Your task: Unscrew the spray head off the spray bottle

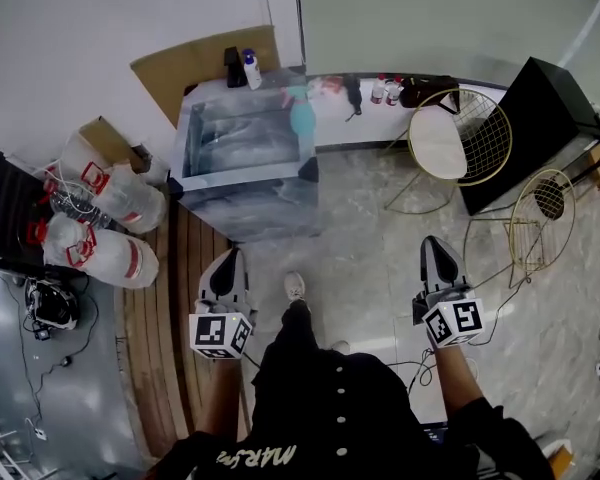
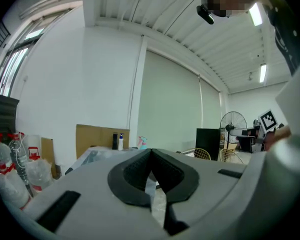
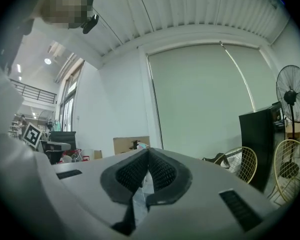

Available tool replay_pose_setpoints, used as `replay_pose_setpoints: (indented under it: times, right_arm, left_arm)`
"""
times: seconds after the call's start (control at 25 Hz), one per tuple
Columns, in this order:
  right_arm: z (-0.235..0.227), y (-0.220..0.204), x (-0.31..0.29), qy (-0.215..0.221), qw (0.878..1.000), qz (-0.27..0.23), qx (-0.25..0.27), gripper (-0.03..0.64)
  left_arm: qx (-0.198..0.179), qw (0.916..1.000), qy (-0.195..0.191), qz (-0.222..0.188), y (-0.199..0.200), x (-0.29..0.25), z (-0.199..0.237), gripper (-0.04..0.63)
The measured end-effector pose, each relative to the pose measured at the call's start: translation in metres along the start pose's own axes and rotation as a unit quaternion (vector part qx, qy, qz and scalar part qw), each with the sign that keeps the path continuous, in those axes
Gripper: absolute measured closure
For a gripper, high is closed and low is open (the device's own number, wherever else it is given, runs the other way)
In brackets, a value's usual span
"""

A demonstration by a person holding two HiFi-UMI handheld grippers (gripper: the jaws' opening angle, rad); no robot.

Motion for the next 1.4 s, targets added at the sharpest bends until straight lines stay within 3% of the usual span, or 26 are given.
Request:
replay_pose_setpoints:
  times: [0.32, 0.72, 1.0, 1.4]
  right_arm:
    - [-0.003, 0.019, -0.099, 0.001, 1.000, -0.006, 0.006, 0.609]
    - [0.006, 0.026, -0.210, -0.017, 1.000, 0.002, 0.005, 0.609]
    - [0.007, 0.011, -0.242, -0.022, 0.999, 0.029, 0.004, 0.607]
    - [-0.030, 0.003, -0.311, 0.005, 0.999, 0.031, 0.007, 0.607]
  left_arm:
    - [0.004, 0.9998, -0.019, -0.002, 0.028, -0.089, 0.057, 0.571]
    - [-0.003, 0.9972, -0.074, 0.008, 0.051, -0.181, 0.123, 0.571]
    - [-0.006, 0.9943, -0.102, 0.030, 0.042, -0.220, 0.136, 0.571]
    - [-0.016, 0.9934, -0.105, 0.042, 0.040, -0.286, 0.136, 0.571]
Point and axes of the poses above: the fingertips, and each gripper's own axes: x backward along the fingers, z to its left, y out of its top, the point moved 3 cm from there along x, backward along the fingers, and after that the axes turned 5 degrees about x, right-handed, at the moved point
